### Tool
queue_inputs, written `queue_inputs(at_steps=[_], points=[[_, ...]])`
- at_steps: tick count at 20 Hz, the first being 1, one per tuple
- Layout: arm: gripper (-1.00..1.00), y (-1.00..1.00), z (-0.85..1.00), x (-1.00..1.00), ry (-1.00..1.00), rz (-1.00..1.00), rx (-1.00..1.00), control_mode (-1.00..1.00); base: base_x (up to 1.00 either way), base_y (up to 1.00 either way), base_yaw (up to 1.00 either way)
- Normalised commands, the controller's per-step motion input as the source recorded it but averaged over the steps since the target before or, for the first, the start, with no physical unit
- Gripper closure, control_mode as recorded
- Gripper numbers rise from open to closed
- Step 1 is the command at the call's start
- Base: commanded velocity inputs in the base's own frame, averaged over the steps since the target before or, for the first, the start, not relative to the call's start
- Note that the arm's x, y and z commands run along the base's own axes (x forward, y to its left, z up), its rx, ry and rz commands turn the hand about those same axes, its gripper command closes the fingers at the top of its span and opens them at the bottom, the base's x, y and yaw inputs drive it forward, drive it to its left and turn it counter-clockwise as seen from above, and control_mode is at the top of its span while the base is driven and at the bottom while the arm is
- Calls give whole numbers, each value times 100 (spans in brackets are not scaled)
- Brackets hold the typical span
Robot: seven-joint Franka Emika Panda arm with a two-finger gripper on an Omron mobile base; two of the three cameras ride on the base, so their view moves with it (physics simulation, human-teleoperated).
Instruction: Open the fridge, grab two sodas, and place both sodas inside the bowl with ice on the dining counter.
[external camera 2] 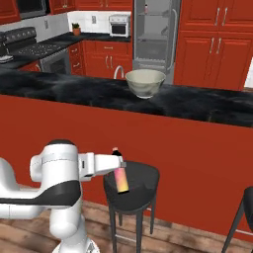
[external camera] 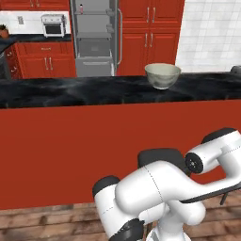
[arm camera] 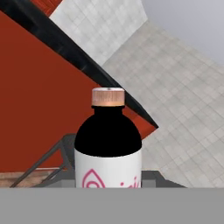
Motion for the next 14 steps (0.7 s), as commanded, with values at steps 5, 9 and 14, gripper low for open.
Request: queue_inputs(at_steps=[5, 9, 14], points=[[100, 0, 0, 0, 0, 0, 0, 100, 49, 19, -21], [100, 0, 0, 0, 0, 0, 0, 100, 46, 27, -17], [100, 0, 0, 0, 0, 0, 0, 100, 33, 13, -4]])
